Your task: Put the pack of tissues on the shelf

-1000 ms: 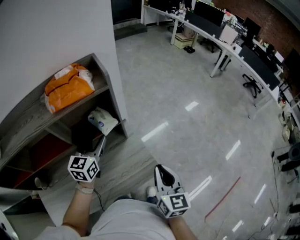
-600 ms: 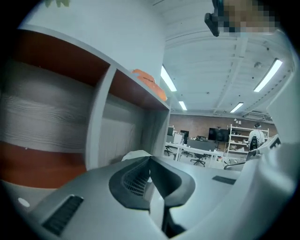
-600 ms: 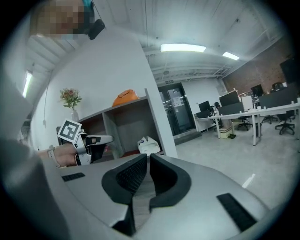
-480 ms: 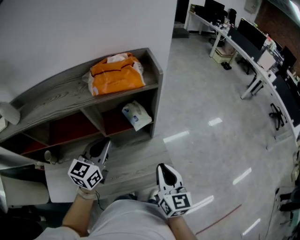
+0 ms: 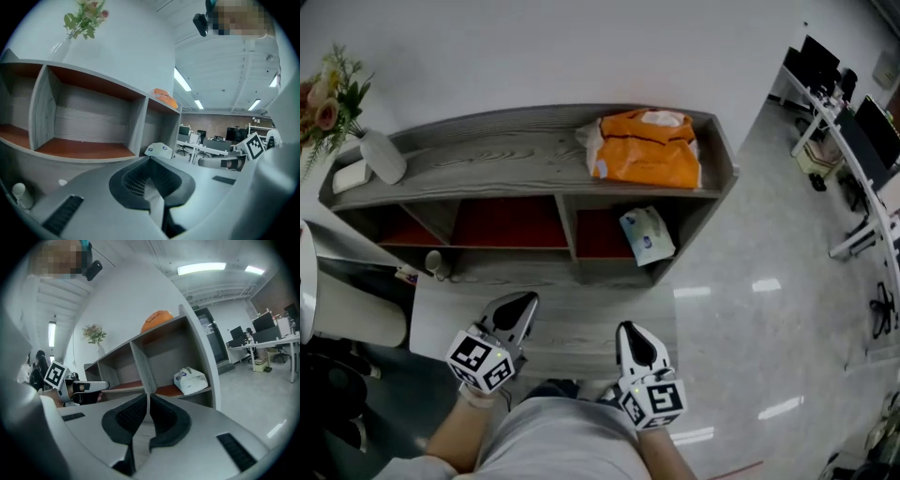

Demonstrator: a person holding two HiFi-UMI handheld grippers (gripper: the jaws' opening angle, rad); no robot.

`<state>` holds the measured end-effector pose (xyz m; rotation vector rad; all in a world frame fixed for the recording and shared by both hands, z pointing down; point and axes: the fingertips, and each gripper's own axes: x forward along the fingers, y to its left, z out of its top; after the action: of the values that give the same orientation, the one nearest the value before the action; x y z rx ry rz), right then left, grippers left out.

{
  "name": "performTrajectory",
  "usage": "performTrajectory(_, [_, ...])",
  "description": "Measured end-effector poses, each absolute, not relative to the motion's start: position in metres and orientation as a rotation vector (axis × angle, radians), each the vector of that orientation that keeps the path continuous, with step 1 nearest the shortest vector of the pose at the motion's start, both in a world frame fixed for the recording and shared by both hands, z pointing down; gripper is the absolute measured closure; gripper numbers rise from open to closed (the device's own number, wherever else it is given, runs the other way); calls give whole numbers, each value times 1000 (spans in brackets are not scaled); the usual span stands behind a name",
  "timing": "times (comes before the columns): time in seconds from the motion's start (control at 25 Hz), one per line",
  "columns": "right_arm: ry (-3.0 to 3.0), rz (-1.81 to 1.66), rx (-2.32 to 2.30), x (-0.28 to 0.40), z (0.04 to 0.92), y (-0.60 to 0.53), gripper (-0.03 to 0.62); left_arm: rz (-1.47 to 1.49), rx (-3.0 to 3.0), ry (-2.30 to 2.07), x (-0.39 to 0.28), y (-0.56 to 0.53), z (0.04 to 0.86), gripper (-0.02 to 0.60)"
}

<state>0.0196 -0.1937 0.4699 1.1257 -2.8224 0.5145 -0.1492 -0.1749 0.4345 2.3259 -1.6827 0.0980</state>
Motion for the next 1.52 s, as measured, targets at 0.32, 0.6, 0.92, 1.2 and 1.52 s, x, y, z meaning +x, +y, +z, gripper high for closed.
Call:
performTrajectory(0.32, [-2882,513,848,-39,474,-179,563,93,2167,-1814,-184,-127,450,566])
performTrajectory(0.6, [-2889,500,715,-69,480,-170,563,73,2113,-1826,-193,-108,463,566])
performTrajectory(0.92, [-2888,473,647,-80,479,-166,563,61,2093,-1796,-187,-103,475,566])
performTrajectory(1.2, [-2864,406,640,-79,479,-161,563,59,2102,-1773,-178,-102,478,566])
performTrajectory(1.52, [-2867,423,698,-67,475,-161,563,62,2124,-1764,-176,-100,475,566])
